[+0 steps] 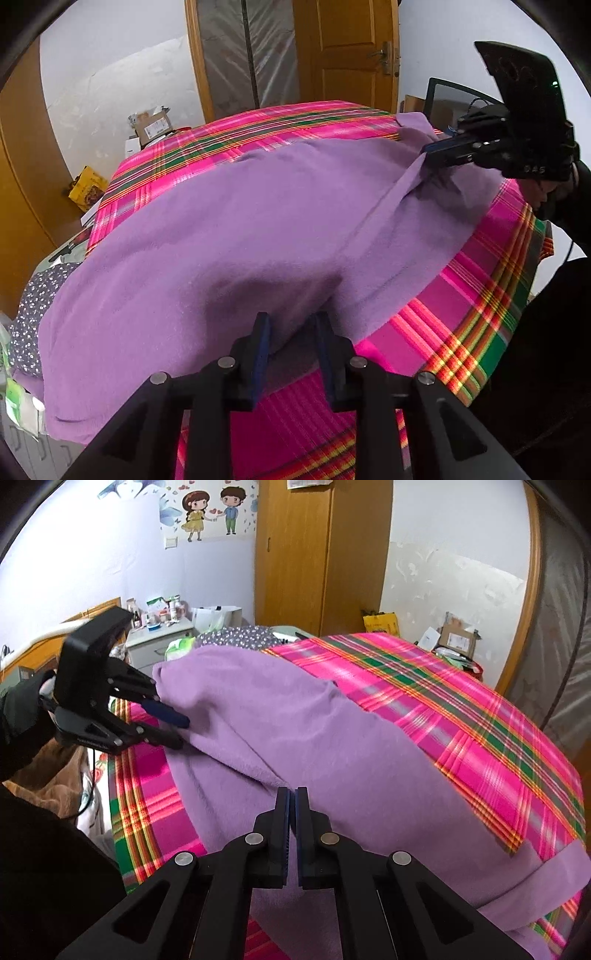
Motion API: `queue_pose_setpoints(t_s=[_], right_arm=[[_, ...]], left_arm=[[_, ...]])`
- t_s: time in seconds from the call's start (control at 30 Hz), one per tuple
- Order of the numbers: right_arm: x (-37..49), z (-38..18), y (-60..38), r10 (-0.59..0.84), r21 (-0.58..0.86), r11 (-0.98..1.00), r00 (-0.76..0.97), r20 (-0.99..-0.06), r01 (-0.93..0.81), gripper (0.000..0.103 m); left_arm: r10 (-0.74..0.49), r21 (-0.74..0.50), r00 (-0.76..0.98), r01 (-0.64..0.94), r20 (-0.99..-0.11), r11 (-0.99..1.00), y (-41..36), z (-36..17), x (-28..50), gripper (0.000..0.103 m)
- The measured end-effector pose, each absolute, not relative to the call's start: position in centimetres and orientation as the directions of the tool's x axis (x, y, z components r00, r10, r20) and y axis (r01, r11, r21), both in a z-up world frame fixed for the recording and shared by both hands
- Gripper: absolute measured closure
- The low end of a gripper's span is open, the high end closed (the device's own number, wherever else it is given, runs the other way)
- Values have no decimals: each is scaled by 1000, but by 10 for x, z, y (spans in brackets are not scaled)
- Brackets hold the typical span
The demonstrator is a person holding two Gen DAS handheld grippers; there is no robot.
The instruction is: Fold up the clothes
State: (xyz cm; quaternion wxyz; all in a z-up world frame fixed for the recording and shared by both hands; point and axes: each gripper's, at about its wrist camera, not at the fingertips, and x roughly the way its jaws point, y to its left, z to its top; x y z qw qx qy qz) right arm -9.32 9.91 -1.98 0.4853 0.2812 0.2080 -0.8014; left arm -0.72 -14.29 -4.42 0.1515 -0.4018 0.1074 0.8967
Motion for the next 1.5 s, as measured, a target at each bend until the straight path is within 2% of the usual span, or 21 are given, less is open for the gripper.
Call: queue_pose_setpoints(t_s=[0.03, 0.07, 0.1, 0.17, 0.3, 0.53, 0.63, 0.8, 0.9, 0.97, 1.07, 1.2, 1.27, 1.4, 1.5], right_arm=[[-92, -19, 99, -663, -60, -442, -372, -649, 895, 100], [-91, -18, 99, -663, -63, -442, -373, -649, 895, 100], [-90, -18, 100, -663, -64, -441, -373, -649, 895, 100], [-86, -19, 101, -659, -67, -435, -368, -656, 898, 100], [-77, -26, 104, -648, -68, -416, -348, -677, 907, 100], [-65, -64, 104, -584, -47, -388, -286, -760, 920, 101], [-66, -64, 105, -583, -34, -384, -270, -766, 923, 100], [-64, -58, 113, -595, -12, -380, -254, -763, 925, 98], [-64, -47, 117, -630, 24, -383, -243, -738, 923, 95], [-66, -40, 116, -658, 46, -388, -241, -713, 921, 79], [-72, -33, 110, -686, 74, -400, -245, -685, 913, 78], [-82, -35, 101, -697, 110, -440, -261, -668, 891, 78], [-83, -43, 97, -677, 112, -445, -252, -691, 889, 78], [-79, -61, 94, -616, 87, -440, -230, -753, 894, 80], [-79, -53, 98, -635, 103, -441, -229, -738, 892, 80]], left_arm=[[184, 69, -633, -353, -752, -933, -143, -44, -8, 81], [187, 64, -641, -347, -744, -936, -145, -42, -7, 91], [190, 59, -650, -341, -736, -938, -147, -40, -6, 96], [201, 41, -669, -328, -716, -944, -152, -33, -3, 100], [241, -5, -692, -325, -681, -946, -161, -20, 11, 101], [268, -51, -633, -340, -727, -939, -161, -47, 9, 101], [314, -119, -623, -334, -716, -935, -169, -45, 10, 96], [333, -167, -644, -305, -688, -937, -186, -37, 28, 96], [306, -238, -704, -196, -641, -951, -219, -28, 38, 95], [235, -292, -752, -59, -616, -955, -252, -24, 40, 92], [153, -340, -773, 86, -616, -937, -285, -26, 37, 87], [62, -360, -754, 238, -654, -902, -318, -39, 28, 86], [67, -381, -749, 256, -659, -888, -327, -48, 28, 90], [54, -374, -746, 268, -664, -888, -326, -49, 34, 90], [49, -352, -752, 249, -658, -902, -312, -37, 28, 89]])
